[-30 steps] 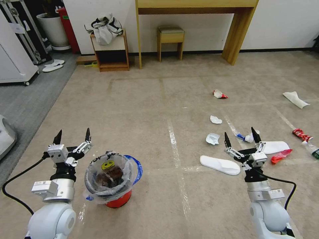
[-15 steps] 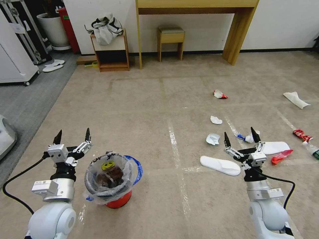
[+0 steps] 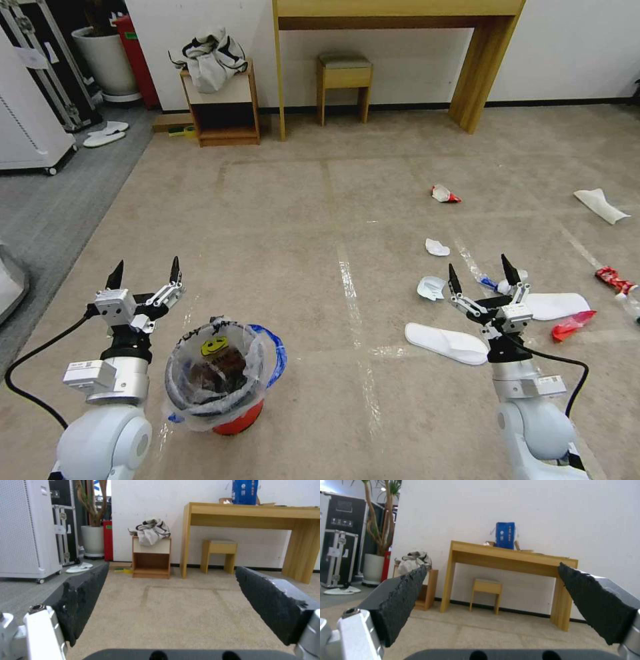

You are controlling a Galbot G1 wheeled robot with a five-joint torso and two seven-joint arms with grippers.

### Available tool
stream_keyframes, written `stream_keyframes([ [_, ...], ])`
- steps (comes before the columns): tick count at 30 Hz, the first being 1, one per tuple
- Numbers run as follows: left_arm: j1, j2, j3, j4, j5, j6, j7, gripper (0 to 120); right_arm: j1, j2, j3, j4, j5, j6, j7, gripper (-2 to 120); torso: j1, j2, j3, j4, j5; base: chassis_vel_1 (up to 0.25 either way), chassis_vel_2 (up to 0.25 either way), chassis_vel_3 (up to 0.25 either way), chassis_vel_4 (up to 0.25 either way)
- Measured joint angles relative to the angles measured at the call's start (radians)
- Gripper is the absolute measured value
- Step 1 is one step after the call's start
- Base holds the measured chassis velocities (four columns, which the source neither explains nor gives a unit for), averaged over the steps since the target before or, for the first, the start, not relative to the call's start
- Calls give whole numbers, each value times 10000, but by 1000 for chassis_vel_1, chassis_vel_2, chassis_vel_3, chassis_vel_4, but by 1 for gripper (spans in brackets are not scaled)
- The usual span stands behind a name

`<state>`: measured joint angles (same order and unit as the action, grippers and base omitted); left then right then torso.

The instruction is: Pick up the trash bin and place the garbage on the floor into it.

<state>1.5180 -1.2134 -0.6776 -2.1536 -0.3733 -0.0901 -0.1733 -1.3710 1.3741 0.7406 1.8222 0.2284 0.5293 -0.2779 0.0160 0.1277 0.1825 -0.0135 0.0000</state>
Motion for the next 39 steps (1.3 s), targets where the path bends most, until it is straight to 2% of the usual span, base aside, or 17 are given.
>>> stream_keyframes([
  [8,-16,14,1,41,-29,64,-39,100,44,-16,-11,-40,3,-1,0,100,0,0,-2,0,0,-14,10,8,-12],
  [11,13,77,-8,4,-50,445,-273,100,77,-24,-38,-87,22,27,-21,100,0,-1,-2,0,-2,-52,55,62,-49],
  [16,448,496,-226,-820,-24,1991,-1192,100,201,-82,-53,-332,146,410,-30,100,1,-1,-1,0,-1,-37,28,33,-50],
  [17,448,496,-226,-820,-24,1991,-1192,100,201,-82,-53,-332,146,410,-30,100,1,-1,-1,0,-1,0,0,0,0],
  [19,949,963,-526,-1468,-689,2936,-1740,100,247,-116,-53,-407,240,532,-32,100,0,0,-2,0,0,0,0,0,0],
  [20,949,963,-526,-1468,-689,2936,-1740,100,247,-116,-53,-407,240,532,-32,100,0,0,-2,0,0,0,0,0,0],
  [23,1338,1601,-1133,-2152,-2329,4094,-2690,100,319,-134,-62,-452,297,558,-46,100,0,-1,-2,1,-1,0,0,0,0],
  [27,1480,1940,-1439,-2460,-3377,4678,-3169,100,348,-142,-73,-485,302,561,-50,100,0,0,-2,2,-2,0,0,0,0],
  [29,1886,3118,-2414,-3212,-6495,6408,-4962,100,402,-170,-119,-594,306,574,-64,100,0,-1,-2,-1,-4,0,0,0,0],
  [30,1886,3118,-2414,-3212,-6495,6408,-4962,100,402,-170,-119,-594,306,574,-64,100,0,-1,-2,-1,-4,0,0,0,0],
  [31,2220,3911,-3244,-3487,-8863,7220,-6274,100,443,-186,-142,-634,307,577,-73,100,0,0,-2,0,5,0,0,0,0],
  [32,2220,3911,-3244,-3487,-8863,7220,-6274,100,443,-186,-142,-634,307,577,-73,100,0,0,-2,0,5,0,0,0,0],
  [33,2407,4376,-3755,-3544,-10685,7574,-7310,100,479,-195,-155,-669,314,577,-76,100,0,0,-2,1,-2,0,0,0,0],
  [35,2466,4530,-3922,-3548,-11419,7646,-7701,100,496,-198,-157,-680,321,578,-78,100,0,-1,-2,-1,-2,0,0,0,0],
  [37,2606,4863,-4163,-3550,-13380,7778,-8719,100,542,-217,-172,-742,348,579,-96,100,0,0,-2,0,-2,0,0,0,0],
  [38,2606,4863,-4163,-3550,-13380,7778,-8719,100,542,-217,-172,-742,348,579,-96,100,0,0,-2,0,-2,0,0,0,0],
  [39,2531,4983,-4096,-3547,-14671,7789,-9499,100,580,-231,-192,-793,361,586,-105,100,0,0,-2,2,0,0,0,0,0],
])
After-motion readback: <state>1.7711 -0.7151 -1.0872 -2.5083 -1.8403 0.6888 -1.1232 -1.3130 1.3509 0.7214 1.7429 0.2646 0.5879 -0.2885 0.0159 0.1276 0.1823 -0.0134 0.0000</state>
